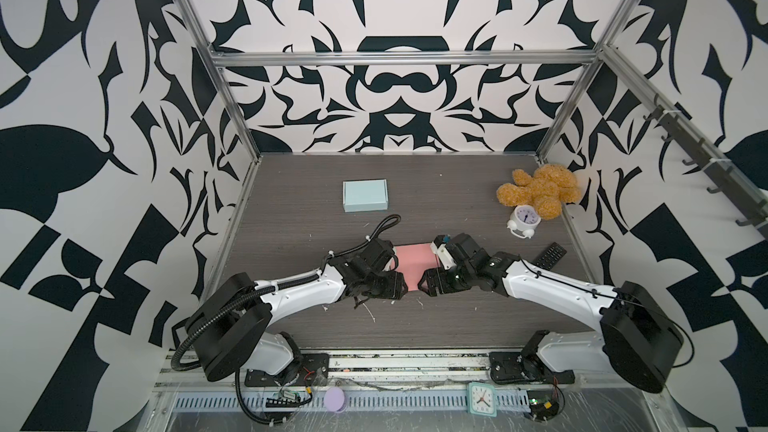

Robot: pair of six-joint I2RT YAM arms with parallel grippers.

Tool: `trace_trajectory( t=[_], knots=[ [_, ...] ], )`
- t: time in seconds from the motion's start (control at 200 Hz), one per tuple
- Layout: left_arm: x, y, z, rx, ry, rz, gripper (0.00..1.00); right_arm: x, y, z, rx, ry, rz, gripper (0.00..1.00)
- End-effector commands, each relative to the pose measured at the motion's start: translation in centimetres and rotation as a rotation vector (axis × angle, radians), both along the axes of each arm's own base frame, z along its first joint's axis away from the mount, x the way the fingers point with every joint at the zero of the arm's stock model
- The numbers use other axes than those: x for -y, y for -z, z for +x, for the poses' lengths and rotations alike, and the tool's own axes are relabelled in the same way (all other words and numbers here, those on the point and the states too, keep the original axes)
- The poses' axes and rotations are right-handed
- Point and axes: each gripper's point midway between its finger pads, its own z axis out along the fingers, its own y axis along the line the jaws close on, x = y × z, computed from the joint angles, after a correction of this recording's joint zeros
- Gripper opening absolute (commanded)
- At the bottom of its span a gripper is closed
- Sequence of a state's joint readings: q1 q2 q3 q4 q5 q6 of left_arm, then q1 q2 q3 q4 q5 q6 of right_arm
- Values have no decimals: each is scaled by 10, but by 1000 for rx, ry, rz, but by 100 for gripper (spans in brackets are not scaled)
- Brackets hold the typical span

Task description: Fold the paper box

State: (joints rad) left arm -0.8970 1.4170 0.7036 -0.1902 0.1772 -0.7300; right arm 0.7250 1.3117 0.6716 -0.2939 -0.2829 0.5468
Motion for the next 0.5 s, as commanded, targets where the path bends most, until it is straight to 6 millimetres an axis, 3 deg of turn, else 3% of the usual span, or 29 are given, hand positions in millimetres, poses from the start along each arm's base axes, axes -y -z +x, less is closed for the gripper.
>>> trace_trajectory(
  t=[0.0,0.31,0.495],
  knots=[
    [5,-6,3,13,-5,-17,58,-1,-7,3,38,9,8,90],
    [4,6,4,8,-10,3,54,6,6,6,54,8,-57,90],
    [4,8,4,8,-10,2,56,2,4,5,55,-2,-52,89]
  ],
)
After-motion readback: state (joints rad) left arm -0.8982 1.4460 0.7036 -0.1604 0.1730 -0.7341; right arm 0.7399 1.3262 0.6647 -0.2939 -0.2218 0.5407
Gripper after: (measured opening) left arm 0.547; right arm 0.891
